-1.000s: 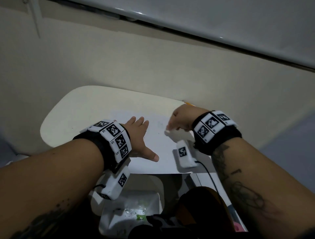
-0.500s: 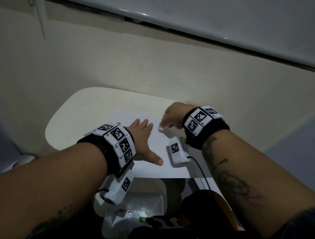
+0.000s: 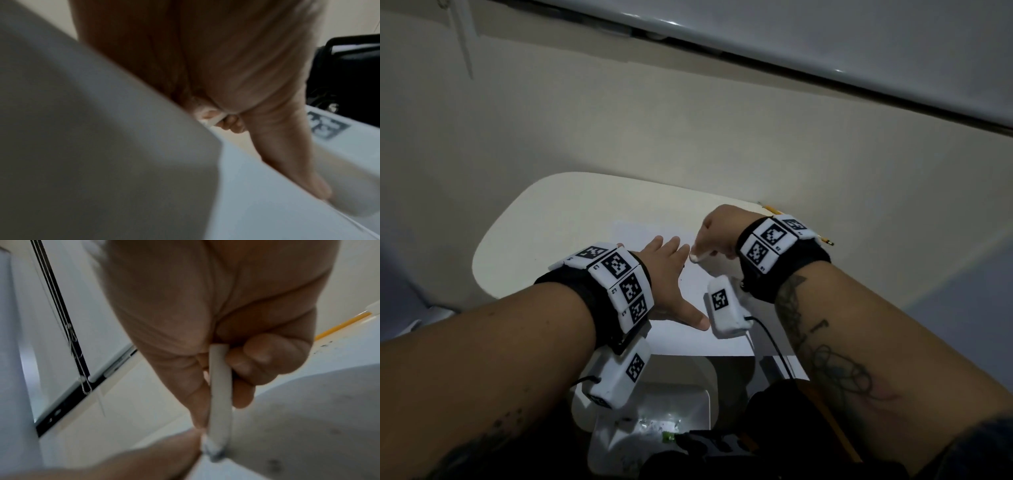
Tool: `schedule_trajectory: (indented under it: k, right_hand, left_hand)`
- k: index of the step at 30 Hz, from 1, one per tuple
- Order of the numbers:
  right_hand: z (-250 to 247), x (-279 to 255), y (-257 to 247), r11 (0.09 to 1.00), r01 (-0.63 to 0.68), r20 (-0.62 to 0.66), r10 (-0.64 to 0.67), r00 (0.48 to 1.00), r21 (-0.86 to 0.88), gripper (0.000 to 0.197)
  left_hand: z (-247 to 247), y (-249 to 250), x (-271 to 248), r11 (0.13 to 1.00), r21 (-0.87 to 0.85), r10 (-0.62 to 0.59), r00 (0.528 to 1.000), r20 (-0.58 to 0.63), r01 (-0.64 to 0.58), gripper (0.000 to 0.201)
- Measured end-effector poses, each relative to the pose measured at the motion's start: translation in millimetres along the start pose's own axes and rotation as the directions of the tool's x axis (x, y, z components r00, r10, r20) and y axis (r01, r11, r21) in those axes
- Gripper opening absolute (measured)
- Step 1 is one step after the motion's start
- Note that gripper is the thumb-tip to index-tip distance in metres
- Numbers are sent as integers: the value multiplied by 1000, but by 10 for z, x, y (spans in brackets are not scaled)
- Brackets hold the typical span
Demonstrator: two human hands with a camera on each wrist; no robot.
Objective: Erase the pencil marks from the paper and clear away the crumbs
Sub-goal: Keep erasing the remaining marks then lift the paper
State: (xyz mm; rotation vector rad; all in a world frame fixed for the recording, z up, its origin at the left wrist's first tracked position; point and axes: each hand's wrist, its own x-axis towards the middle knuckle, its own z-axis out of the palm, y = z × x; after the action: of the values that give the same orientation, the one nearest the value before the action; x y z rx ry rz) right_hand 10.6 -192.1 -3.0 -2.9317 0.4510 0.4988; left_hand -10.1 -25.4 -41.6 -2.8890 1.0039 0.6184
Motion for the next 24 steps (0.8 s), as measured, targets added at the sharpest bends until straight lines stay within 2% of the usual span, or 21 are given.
schedule_trajectory:
  k: [1,3,4,5,6,7,8,9,11,13,16,18,20,23,24]
  right_hand:
    - [38,20,55,1000,-2,-16,2,1000,-10,33]
    - [60,204,283,996,-83,-138,76,987,-40,37]
    - [115,468,516,990,-119,-150,107,983,-70,30]
    - [107,665,612,987,-141,-97,133,986,-80,23]
    - [76,806,649,984,-135,-101,123,987,-119,21]
    - [46,656,587,977,-165,-94,153,984,-134,25]
    - [-27,407,449,984,-138,-75,130,989,-115,35]
    - [-89,185,277,993,-90,-49,87,995,-69,36]
    - [-85,76,82,999,-50,-13,51,999,4,32]
    - [-11,84,56,999,-36,-40,36,999,-1,36]
    - [17,342,313,990,-138,-95,136,986,-16,54]
    - [-14,503,460,988,-152,-71,149,986,-34,52]
    - [-93,291,313,990,-127,-100,120,988,-67,42]
    - [-94,188,89,999,-26,-62,29,998,41,33]
    - [-71,160,19,999,-30,-44,31,999,40,33]
  left_hand:
    - [-3,3,1,1000,1,0,1000,3,0,139]
    - [1,4,6,1000,2,1,1000,5,-1,138]
    - [3,3,6,1000,4,-1,1000,3,1,138]
    - [5,-1,7,1000,4,-2,1000,1,2,139]
    - [10,-2,6,1000,2,-4,1000,0,4,139]
    - [8,-2,6,1000,1,-6,1000,0,6,139]
    - [8,-2,6,1000,1,-7,1000,0,7,139]
    - [5,-1,4,1000,2,-7,1000,-1,7,138]
    - [6,-1,-1,1000,3,-7,1000,-5,7,138]
    - [10,0,-6,1000,3,-6,1000,-6,6,138]
    - [21,-2,6,1000,7,-3,1000,-1,3,139]
    - [24,-8,9,1000,9,-2,1000,-3,2,139]
    - [18,-9,7,1000,10,-3,1000,-6,3,139]
    - [12,-5,2,1000,8,-1,1000,-5,1,139]
    - [11,-4,-6,1000,7,-1,1000,-5,1,139]
